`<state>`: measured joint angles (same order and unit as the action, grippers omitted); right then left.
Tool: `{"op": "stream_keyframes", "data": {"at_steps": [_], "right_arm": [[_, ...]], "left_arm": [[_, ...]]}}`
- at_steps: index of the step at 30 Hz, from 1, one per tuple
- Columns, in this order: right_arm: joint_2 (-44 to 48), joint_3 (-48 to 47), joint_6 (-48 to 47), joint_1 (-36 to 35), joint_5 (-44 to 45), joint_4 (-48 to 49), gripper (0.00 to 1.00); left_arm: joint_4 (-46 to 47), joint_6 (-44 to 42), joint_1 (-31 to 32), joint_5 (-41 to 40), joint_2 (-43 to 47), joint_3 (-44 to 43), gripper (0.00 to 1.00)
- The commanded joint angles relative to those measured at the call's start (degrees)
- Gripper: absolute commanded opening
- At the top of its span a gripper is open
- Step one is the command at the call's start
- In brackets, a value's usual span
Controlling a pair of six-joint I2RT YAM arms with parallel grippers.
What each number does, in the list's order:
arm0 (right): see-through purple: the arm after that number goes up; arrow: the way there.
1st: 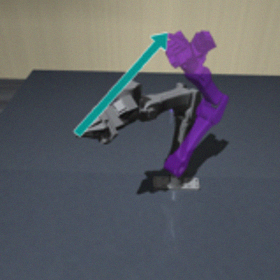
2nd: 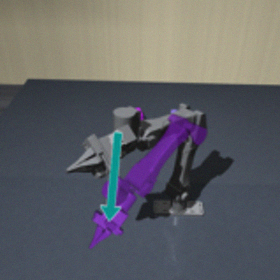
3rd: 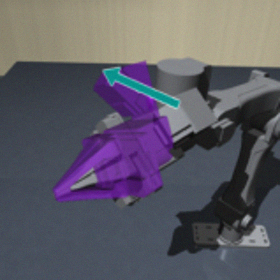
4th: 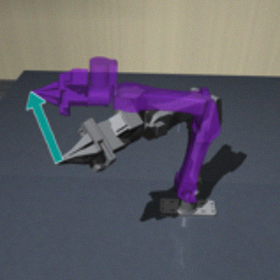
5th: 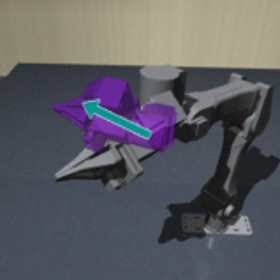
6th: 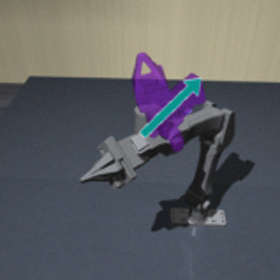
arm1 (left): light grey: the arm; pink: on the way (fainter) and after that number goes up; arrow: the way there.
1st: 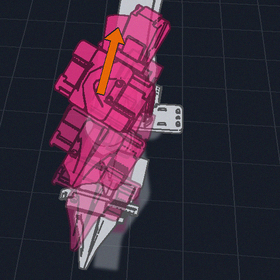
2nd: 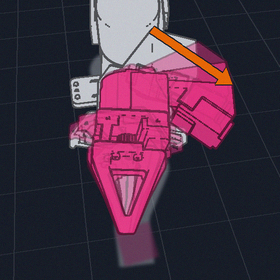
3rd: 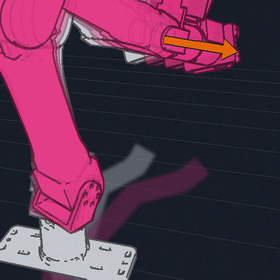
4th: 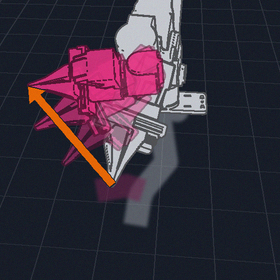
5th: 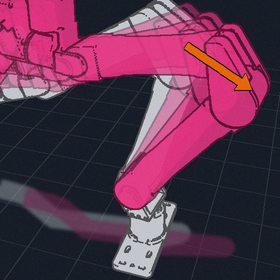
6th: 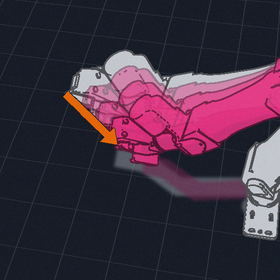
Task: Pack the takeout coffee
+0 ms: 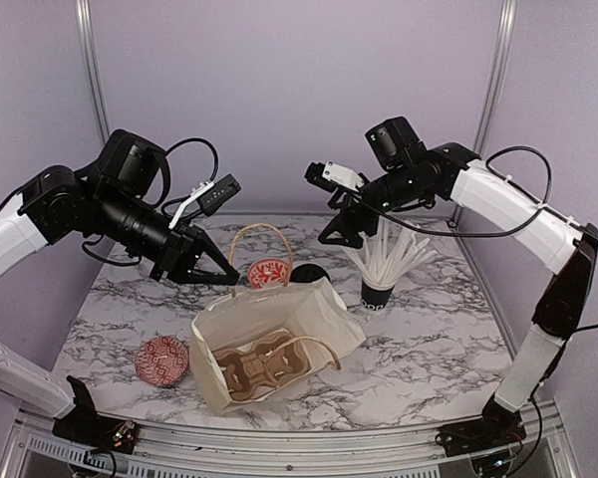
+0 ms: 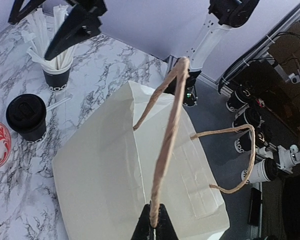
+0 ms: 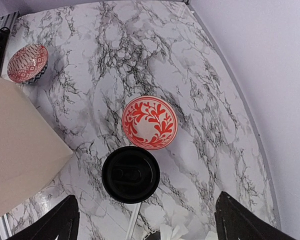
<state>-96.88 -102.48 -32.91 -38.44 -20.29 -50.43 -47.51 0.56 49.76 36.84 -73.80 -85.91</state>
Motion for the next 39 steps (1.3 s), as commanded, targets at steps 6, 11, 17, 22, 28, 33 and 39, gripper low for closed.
{"op": "stream_keyframes", "data": {"at_steps": [6,11,17,22,28,33,39], "right_arm": [[-11.57,-7.2,0.23,-3.47,9.75,-3.76,0.85],[-17.11,-10.25,1.16,-4.29,10.37,-6.27,0.87],[-20.02,-11.17,2.79,-4.54,12.03,-6.47,0.87],[-21.2,-10.98,3.13,-4.52,12.78,-6.92,0.88],[-22.29,-11.21,2.92,-4.68,10.15,-8.65,0.88],[-22.64,-11.53,2.83,-4.96,9.22,-9.26,0.88],[-23.82,-13.23,2.73,-5.17,8.28,-10.96,0.89]], "left_arm": [[-0.55,4.0,1.44,15.1,6.45,-1.81,0.0],[-0.55,5.88,1.4,16.42,8.75,-2.98,0.0],[-0.56,7.51,1.41,15.3,10.91,-2.49,0.0],[-0.47,8.13,1.4,14.47,11.14,-1.58,0.0],[-0.46,7.63,1.4,13.96,11.11,-0.61,0.0],[-0.39,7.44,1.4,13.87,11.04,-0.36,0.0],[-0.39,7.26,1.4,13.42,10.9,-0.48,0.0]]}}
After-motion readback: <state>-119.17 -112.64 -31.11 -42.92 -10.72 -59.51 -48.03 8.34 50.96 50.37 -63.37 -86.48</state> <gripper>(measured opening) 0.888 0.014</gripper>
